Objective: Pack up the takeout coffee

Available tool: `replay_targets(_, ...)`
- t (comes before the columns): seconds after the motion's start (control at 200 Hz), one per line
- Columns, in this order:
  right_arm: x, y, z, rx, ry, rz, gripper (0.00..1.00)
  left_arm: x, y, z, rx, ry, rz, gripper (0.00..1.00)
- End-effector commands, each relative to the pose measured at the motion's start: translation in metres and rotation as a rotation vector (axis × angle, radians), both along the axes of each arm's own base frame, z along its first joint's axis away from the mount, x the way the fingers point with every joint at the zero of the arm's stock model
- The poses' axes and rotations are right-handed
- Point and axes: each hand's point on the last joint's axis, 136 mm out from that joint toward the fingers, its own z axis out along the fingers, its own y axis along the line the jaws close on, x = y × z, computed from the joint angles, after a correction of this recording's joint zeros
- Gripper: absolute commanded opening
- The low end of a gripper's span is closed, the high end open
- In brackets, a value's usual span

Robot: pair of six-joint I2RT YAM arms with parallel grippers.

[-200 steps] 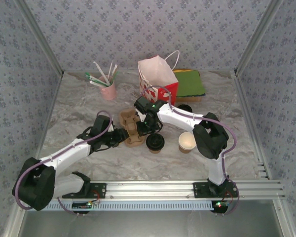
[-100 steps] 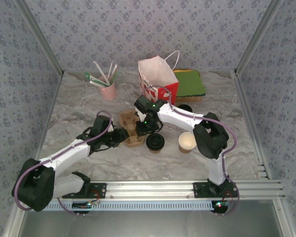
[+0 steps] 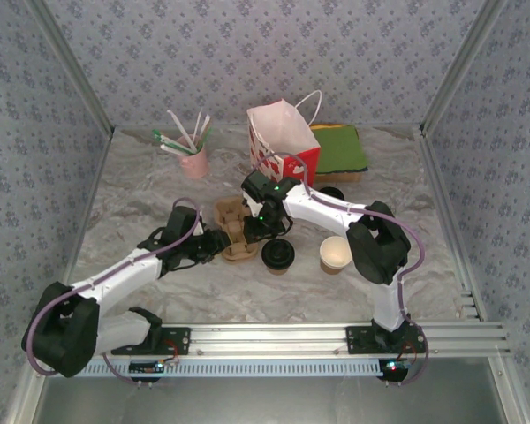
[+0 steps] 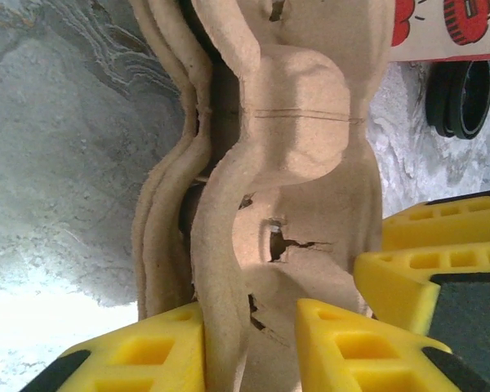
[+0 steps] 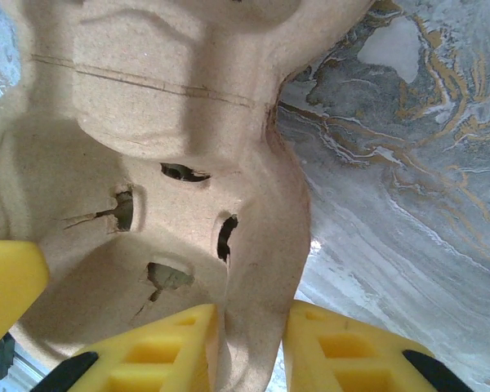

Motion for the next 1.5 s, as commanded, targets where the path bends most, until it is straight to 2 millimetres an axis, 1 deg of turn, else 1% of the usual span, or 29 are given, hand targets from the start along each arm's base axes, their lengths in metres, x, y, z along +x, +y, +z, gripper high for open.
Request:
replay_targets(0.0,-0.006,0.011,0.022,0.074,0.008,0.011,0.28,0.004,-0.005,0.008,-0.014,-0.033,-0.014,0.26)
replay_targets(0.045,-0.006,0.011,0.023,0.073,0.004,0.010,0.28,0.004,-0.005,0.008,-0.010,-0.032,-0.015,0.24)
replay_targets(0.135,-0.005,0.009,0.026,0.071,-0.007,0.005,0.30,0.004,-0.003,0.009,-0.002,-0.035,-0.009,0.23)
replay_targets(0.2,-0.004,0.008,0.029,0.070,-0.017,0.004,0.32,0.003,-0.001,0.010,0.004,-0.040,-0.008,0.18)
replay_targets(0.285,-0.002,0.006,0.034,0.067,-0.036,0.000,0.36,0.003,0.001,0.014,0.014,-0.053,-0.003,0.15)
replay_targets(0.36,-0.001,0.004,0.040,0.068,-0.052,0.000,0.37,0.004,0.004,0.019,0.023,-0.068,0.000,0.14)
replay_targets(0.42,0.000,0.004,0.045,0.069,-0.067,0.002,0.40,0.004,0.006,0.023,0.032,-0.078,0.001,0.11)
replay_targets(0.63,-0.001,0.006,0.069,0.084,-0.139,0.023,0.45,0.002,0.010,0.029,0.050,-0.095,0.000,0.09)
replay_targets(0.755,0.000,0.006,0.089,0.086,-0.219,0.048,0.48,0.003,0.010,0.037,0.053,-0.114,-0.007,0.08)
replay_targets(0.845,0.003,0.005,0.105,0.093,-0.275,0.061,0.51,0.005,0.011,0.047,0.064,-0.141,-0.016,0.08)
replay_targets(0.979,0.007,0.005,0.125,0.094,-0.372,0.116,0.57,0.007,0.013,0.063,0.077,-0.184,-0.033,0.08)
replay_targets(1.184,0.010,0.010,0.143,0.072,-0.524,0.275,0.59,0.006,0.015,0.085,0.104,-0.242,-0.084,0.08)
replay_targets(1.274,0.015,0.009,0.154,0.067,-0.580,0.300,0.59,0.005,0.018,0.095,0.122,-0.263,-0.099,0.08)
replay_targets(1.389,0.020,0.009,0.163,0.065,-0.609,0.305,0.59,0.006,0.019,0.109,0.113,-0.292,-0.098,0.08)
replay_targets(1.494,0.025,0.004,0.165,0.093,-0.521,0.231,0.57,0.008,0.018,0.124,0.089,-0.328,-0.087,0.08)
